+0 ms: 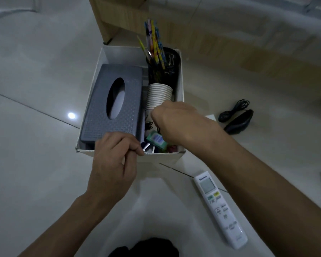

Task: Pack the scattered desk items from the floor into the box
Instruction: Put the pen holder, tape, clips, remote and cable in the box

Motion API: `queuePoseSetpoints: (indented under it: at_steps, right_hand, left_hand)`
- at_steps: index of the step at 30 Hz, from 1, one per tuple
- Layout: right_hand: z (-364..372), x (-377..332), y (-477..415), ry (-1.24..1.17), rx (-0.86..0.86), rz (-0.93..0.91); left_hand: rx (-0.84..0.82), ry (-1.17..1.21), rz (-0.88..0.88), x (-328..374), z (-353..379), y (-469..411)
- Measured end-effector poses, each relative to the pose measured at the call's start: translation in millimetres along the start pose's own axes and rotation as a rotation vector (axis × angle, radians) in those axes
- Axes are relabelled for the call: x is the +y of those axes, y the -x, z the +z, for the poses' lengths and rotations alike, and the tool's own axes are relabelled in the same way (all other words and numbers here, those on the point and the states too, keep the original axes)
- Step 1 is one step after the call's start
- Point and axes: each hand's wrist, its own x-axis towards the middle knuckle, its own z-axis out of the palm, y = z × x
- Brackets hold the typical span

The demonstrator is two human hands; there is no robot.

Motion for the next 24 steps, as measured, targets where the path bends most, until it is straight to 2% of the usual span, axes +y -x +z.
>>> queuePoseSetpoints:
  at_steps: [4,8,11,14,18,21,24]
  right_hand:
    - [8,3,24,-0.110,0.276,-0.028]
    - [40,10,66,-0.639,0.599,0.111]
    - [69,24,96,-0.836,0.719,0.297]
    - [94,52,115,-0.809,0.666,0.490]
    - [124,83,140,-0.742,0.379,0.661]
    - [147,79,159,-0.760,0.184,0.670]
    - [172,52,177,-0.766,0.112,0.623]
  left_hand:
    - [0.010,0.078,0.000,10,3,-5]
    - [-0.004,0.230,0.051,38,18,-12]
    - [-0.132,0.289,0.114,65,36,-17]
    - [-0.245,0.326,0.197,85,49,-25]
    - [-0.492,0.378,0.250,100,76,-26]
    - [-0.755,0.225,0.176,96,108,-6]
    - [-0.884,0.107,0.073,84,126,22]
